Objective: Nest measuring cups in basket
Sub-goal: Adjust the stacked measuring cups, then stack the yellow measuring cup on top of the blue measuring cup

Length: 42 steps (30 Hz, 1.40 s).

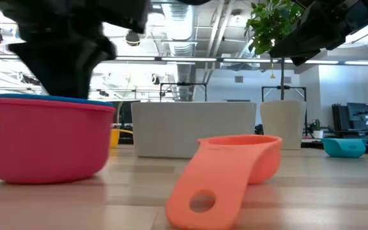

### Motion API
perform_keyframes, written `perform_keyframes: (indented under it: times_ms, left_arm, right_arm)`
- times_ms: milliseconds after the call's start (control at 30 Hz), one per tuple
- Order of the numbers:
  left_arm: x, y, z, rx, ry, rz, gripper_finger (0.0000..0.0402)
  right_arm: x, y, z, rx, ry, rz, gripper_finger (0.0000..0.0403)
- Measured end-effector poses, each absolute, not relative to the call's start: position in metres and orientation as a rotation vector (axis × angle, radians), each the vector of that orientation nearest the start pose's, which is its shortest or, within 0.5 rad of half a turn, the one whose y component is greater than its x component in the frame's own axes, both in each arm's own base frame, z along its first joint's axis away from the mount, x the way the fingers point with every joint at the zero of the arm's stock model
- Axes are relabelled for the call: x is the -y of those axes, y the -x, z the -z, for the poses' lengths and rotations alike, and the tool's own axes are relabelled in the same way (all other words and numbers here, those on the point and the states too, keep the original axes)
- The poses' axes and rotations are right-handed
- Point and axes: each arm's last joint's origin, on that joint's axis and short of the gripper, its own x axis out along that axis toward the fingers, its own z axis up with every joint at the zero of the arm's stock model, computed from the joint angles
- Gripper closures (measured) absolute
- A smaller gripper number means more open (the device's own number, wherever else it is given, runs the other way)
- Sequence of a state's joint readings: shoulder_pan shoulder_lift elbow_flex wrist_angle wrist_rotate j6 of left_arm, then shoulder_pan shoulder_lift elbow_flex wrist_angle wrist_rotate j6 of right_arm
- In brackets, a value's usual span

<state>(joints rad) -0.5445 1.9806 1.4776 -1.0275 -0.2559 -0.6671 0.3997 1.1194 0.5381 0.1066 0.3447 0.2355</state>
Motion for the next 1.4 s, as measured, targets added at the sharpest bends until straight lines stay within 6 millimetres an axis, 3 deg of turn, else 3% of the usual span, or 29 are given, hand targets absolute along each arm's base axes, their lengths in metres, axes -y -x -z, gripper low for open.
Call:
perform_keyframes:
  times_ms: [333, 567, 800, 1000, 1400]
  left_arm:
    - [0.172, -0.275, -0.176, -1.393, 0.065, -0.412, 0.0383]
    - [0.157, -0.252, -0.179, -1.28, 0.324, -0.536, 0.0378]
    - [0.148, -0.246, -0.177, -1.257, 0.546, -0.692, 0.0378]
    - [0.139, -0.249, -0.174, -1.247, 0.635, -0.775, 0.0366]
    - [0.136, -0.256, -0.181, -1.298, 0.62, -0.715, 0.0259]
  right_arm:
    - [-0.079, -0.213, -0.213, -0.446, -0.062, 0.0, 0.0383]
    - [-0.079, -0.213, -0.213, -0.445, -0.061, 0.002, 0.0376]
    - [-0.078, -0.213, -0.213, -0.441, -0.056, 0.026, 0.038]
    - [-0.078, -0.213, -0.213, -0.442, -0.056, 0.025, 0.0377]
    - [-0.078, -0.213, -0.213, -0.444, -0.063, 0.028, 0.0375]
